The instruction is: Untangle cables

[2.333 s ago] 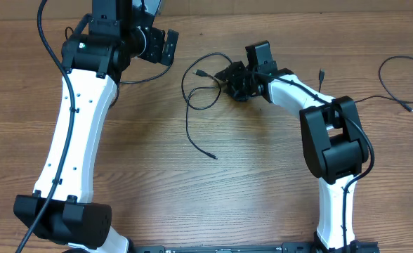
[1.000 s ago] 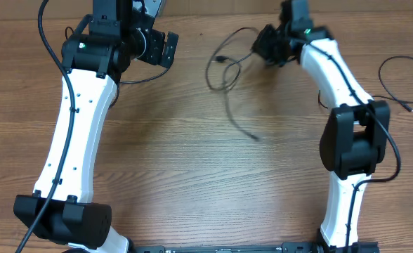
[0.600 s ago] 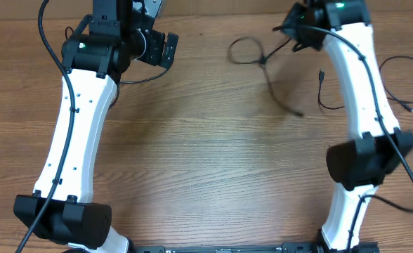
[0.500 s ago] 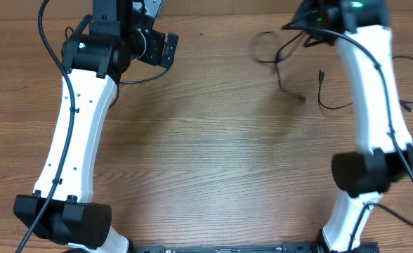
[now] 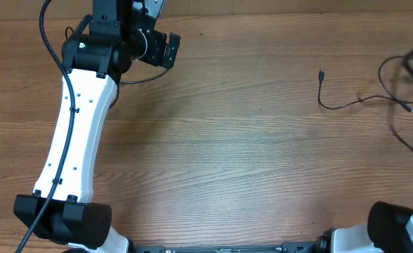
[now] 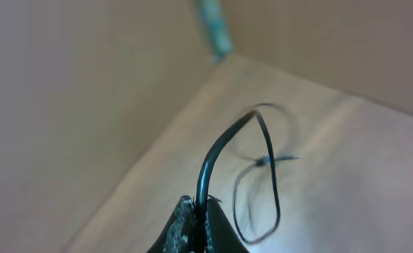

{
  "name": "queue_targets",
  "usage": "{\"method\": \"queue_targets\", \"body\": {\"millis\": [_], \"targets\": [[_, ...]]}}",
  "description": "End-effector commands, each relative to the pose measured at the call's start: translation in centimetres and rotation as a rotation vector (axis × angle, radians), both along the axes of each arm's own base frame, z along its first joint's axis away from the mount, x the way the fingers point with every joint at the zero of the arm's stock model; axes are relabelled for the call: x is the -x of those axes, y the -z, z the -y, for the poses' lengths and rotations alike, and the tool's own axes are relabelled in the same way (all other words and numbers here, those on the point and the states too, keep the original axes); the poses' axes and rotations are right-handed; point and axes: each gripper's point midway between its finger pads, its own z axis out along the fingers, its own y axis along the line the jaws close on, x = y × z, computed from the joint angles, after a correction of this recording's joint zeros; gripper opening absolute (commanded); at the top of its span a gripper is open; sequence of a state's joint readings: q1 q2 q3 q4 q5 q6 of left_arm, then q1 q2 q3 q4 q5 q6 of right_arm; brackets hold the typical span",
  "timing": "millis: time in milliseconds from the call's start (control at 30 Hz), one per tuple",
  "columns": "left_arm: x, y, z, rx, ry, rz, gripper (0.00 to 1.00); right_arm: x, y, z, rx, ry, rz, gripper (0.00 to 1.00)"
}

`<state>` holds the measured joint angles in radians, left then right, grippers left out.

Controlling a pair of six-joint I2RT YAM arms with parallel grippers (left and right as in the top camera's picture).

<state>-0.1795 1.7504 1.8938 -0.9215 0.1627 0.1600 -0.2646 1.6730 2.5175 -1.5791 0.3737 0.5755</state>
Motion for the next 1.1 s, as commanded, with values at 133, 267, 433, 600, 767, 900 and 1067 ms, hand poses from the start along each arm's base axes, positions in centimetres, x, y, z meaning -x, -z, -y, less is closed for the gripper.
{"method": "queue_targets", "body": {"millis": [133, 267, 433, 600, 767, 900, 1067], "targets": [[1.0, -1.2, 2.4, 0.024, 0.056, 0.019, 1.00, 3.2, 3.3, 6.0, -0.003, 0.187, -0.175, 0.04], [1.3, -1.2, 3.2, 0.024, 0.074, 0.019, 1.00, 4.5, 4.8, 8.6, -0.033, 0.274, -0.224, 0.04], [1.5, -1.2, 3.7, 0.024, 0.087, 0.018, 1.00, 7.5, 6.9, 12.2, -0.092, 0.420, -0.270, 0.04], [1.5, -1.1, 3.8, 0.025, 0.089, 0.016, 1.00, 10.0, 9.6, 15.6, -0.154, 0.554, -0.301, 0.04], [1.7, -1.0, 3.8, 0.022, 0.089, 0.007, 1.00, 12.3, 13.8, 18.7, -0.230, 0.658, -0.342, 0.04], [1.7, -0.9, 3.8, 0.022, 0.089, 0.006, 1.00, 13.6, 18.1, 20.8, -0.298, 0.708, -0.353, 0.04], [1.7, -0.9, 3.8, 0.021, 0.089, 0.002, 0.99, 13.8, 23.4, 23.0, -0.348, 0.679, -0.337, 0.04]]}}
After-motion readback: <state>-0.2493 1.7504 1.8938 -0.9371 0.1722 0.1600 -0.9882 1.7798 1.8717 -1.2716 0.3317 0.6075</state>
